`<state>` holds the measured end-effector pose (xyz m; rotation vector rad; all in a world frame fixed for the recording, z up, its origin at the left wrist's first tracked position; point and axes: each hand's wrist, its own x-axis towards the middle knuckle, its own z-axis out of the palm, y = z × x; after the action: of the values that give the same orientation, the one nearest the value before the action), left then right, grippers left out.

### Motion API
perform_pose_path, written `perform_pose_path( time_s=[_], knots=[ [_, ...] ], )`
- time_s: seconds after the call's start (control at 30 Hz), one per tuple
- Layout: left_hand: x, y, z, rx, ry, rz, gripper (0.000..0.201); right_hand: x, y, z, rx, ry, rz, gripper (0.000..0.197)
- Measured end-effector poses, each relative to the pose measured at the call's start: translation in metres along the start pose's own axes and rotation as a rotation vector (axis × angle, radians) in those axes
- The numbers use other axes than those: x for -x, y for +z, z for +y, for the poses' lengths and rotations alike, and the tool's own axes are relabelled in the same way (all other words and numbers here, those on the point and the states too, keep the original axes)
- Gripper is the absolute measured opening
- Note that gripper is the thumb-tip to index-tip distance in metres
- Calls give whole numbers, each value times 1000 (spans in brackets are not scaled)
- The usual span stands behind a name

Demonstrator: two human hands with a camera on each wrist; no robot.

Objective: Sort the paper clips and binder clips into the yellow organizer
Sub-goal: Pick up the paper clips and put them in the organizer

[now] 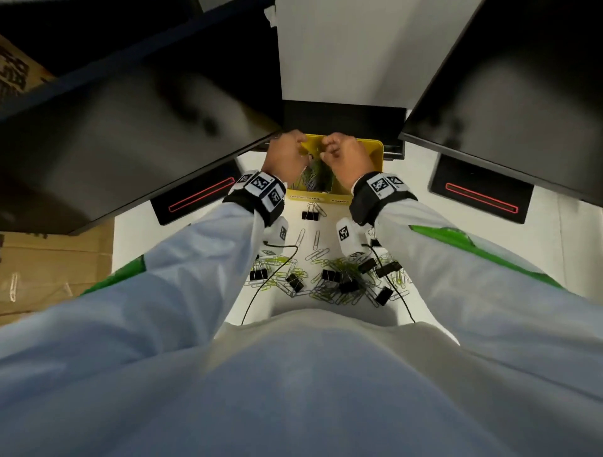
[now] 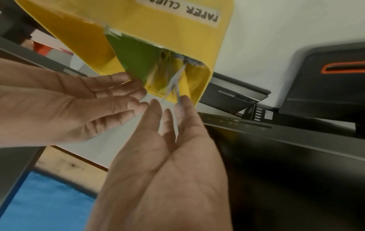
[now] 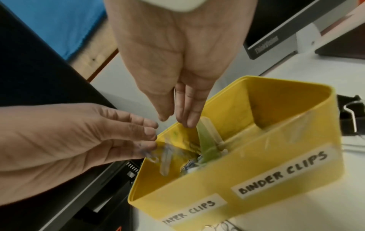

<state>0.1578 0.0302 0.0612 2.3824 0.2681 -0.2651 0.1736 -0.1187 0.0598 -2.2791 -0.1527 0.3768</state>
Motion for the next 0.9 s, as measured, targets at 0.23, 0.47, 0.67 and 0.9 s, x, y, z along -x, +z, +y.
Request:
perform_pose_path(
  time_s=[0.23, 0.47, 0.67, 0.9],
  knots=[
    [67, 22, -23, -29, 304, 58, 16, 80, -16, 45, 86, -200, -109, 22],
    [77, 73, -45, -518, 163, -236, 37, 106, 13, 111, 685, -12, -359, 41],
    [79, 60, -78, -697, 165, -205, 22, 104, 17, 118, 802, -38, -387, 43],
    [87, 79, -60, -693, 408, -374, 70, 111, 11, 127, 780, -252, -558, 26]
  ],
)
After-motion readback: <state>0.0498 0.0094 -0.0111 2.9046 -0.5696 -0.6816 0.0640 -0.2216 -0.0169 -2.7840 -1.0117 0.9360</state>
